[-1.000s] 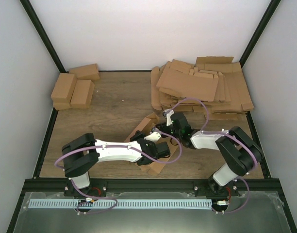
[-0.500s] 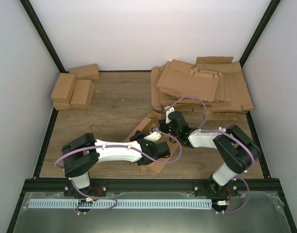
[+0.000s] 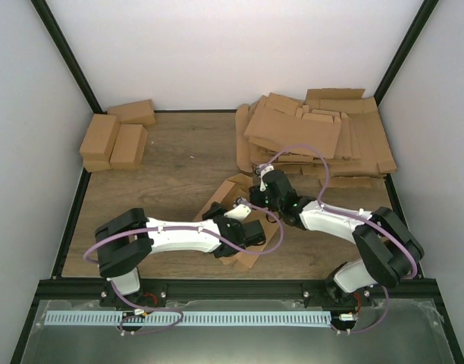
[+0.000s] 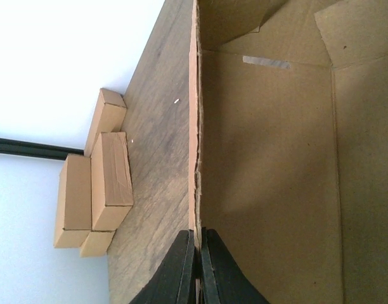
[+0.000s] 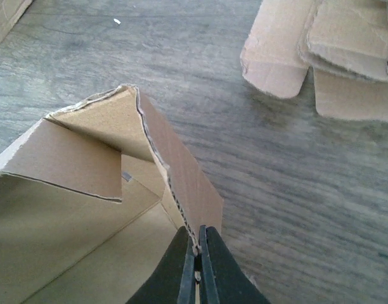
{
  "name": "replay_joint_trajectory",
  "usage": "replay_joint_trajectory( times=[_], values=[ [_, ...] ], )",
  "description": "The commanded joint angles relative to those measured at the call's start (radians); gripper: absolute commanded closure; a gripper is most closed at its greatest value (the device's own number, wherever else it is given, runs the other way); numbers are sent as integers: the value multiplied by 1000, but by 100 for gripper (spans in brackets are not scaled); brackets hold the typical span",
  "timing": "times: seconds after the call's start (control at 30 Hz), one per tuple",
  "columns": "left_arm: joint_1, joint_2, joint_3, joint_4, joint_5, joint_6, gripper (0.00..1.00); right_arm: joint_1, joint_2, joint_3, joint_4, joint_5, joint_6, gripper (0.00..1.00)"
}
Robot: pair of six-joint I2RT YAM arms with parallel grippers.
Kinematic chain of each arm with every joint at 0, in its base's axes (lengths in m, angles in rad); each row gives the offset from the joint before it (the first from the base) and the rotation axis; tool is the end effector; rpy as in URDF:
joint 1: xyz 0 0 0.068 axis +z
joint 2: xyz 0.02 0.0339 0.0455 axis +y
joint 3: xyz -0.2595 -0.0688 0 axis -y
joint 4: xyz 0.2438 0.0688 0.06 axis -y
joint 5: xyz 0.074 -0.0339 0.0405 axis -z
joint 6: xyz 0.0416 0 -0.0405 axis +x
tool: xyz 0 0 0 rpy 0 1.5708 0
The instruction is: Fold the paper box
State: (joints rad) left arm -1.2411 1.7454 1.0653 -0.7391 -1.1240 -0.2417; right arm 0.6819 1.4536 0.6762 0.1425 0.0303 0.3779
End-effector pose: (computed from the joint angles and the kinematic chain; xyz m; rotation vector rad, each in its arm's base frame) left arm 0.1346 -0.2776 0.1715 0.9305 1.9170 0.8794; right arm 0.2326 0.1872 0.1744 -0.3253 2.2383 0.5482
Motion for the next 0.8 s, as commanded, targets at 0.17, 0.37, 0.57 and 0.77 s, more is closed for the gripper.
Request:
replay_joint_trajectory(
  times=[0.17, 0.37, 0.57, 0.77],
  values=[
    [5, -23, 10, -9, 11, -25, 96, 9, -39, -3, -97, -17, 186, 99],
    [-8, 3, 6, -10, 15, -21, 96, 51, -33, -50, -79, -24, 255, 99],
    [-37, 9, 5, -6, 12, -16, 96, 110, -35, -73, -88, 19, 304, 99],
    [-79, 3, -1, -11, 23, -27, 96, 147, -89, -171, 16, 30, 336, 99]
  ],
)
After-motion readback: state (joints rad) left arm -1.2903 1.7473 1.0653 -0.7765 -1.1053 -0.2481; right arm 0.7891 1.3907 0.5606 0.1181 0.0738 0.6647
